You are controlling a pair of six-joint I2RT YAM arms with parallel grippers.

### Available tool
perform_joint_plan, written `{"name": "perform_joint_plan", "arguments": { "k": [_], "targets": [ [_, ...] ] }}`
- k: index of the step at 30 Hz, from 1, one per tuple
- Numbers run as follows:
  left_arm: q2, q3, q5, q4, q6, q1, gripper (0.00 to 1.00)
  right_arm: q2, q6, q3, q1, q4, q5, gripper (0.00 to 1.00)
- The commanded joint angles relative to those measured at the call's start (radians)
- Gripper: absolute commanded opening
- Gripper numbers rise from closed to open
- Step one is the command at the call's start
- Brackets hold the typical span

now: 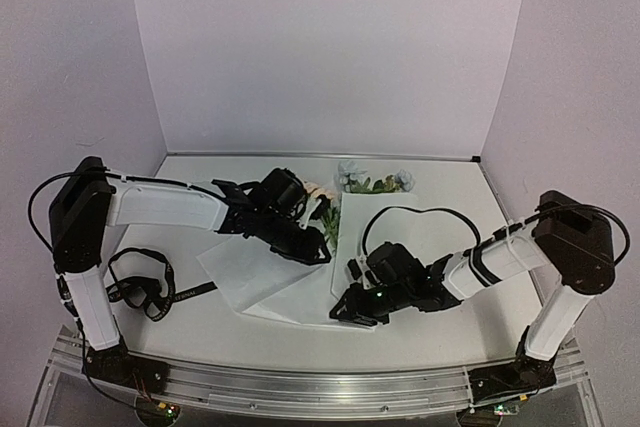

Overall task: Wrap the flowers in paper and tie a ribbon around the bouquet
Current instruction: Fold the one-fourth-folded wrapping paper at the center of the board.

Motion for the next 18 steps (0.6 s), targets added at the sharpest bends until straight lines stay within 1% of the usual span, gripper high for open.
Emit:
{"name": "perform_joint_plan", "arguments": {
  "k": [1, 7, 9, 13, 18],
  "targets": [
    [0.058, 0.076, 0.074, 0.018, 0.055, 0.019, 0.36, -0.024, 0.065, -0.030, -0.022, 0.081, -0.125, 0.24],
    [0.169, 0.179, 0.122, 0.000, 0.091, 0.027, 0.42, -0.049, 0.095, -0.036, -0.045, 0.092, -0.214, 0.24],
    [0.190, 0.198, 0.119, 0.004, 0.089, 0.030, 0.43, -0.055, 0.104, -0.042, -0.050, 0.097, -0.226, 0.24],
    [0.218, 0.216, 0.141, 0.025, 0.080, 0.039, 0.49, -0.069, 0.111, -0.053, -0.054, 0.100, -0.236, 0.24],
    [0.237, 0.220, 0.189, 0.066, 0.064, 0.043, 0.49, -0.077, 0.118, -0.058, -0.057, 0.100, -0.249, 0.24]
  ]
}}
